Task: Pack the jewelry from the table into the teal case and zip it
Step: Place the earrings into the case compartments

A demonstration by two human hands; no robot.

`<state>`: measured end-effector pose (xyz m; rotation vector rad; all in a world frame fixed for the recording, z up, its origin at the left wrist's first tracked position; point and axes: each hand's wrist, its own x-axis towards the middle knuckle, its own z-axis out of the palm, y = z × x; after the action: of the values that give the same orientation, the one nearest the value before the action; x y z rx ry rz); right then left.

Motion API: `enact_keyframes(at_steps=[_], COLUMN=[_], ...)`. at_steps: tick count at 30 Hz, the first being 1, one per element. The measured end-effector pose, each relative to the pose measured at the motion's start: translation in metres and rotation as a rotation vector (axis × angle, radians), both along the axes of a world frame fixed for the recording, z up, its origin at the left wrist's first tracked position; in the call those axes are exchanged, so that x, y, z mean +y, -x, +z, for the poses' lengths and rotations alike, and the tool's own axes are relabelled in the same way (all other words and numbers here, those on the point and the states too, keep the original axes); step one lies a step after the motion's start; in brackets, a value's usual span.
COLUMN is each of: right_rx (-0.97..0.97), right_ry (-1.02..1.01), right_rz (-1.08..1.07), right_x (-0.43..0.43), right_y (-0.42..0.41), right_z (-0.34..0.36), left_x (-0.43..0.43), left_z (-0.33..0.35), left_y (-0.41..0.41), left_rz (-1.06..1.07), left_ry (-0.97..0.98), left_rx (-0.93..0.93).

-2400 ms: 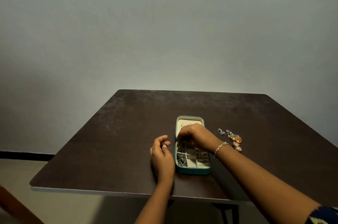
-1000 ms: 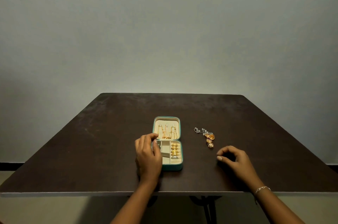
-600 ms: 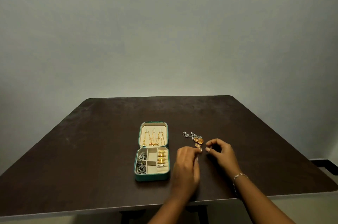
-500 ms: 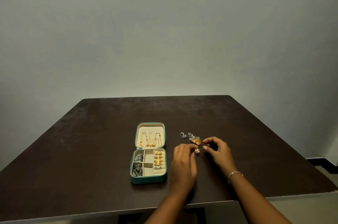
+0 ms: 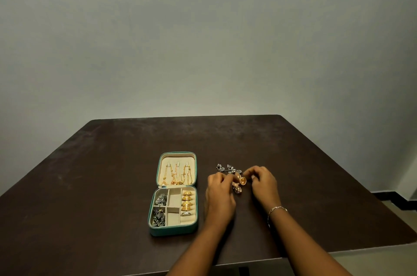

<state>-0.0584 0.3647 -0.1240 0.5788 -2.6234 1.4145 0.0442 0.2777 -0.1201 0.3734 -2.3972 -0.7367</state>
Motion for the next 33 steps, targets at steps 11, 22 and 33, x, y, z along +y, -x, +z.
enact_keyframes(at_steps=[11,22,33], right_rx=[0.007,0.029,-0.049], right_ry=[-0.044,-0.003,0.059], right_rz=[0.007,0.068,0.175], right_x=[0.001,0.005,0.019], right_y=[-0.001,-0.007,-0.015], right_z=[-0.001,0.007,0.005], left_x=[0.001,-0.001,-0.004], left_z=[-0.003,-0.002,-0.001], left_y=[0.004,0.0,-0.002], left_rz=[0.045,0.079,0.064], left_ry=[0.128,-0.205,-0.143], left_rx=[-0.192,0.085,-0.061])
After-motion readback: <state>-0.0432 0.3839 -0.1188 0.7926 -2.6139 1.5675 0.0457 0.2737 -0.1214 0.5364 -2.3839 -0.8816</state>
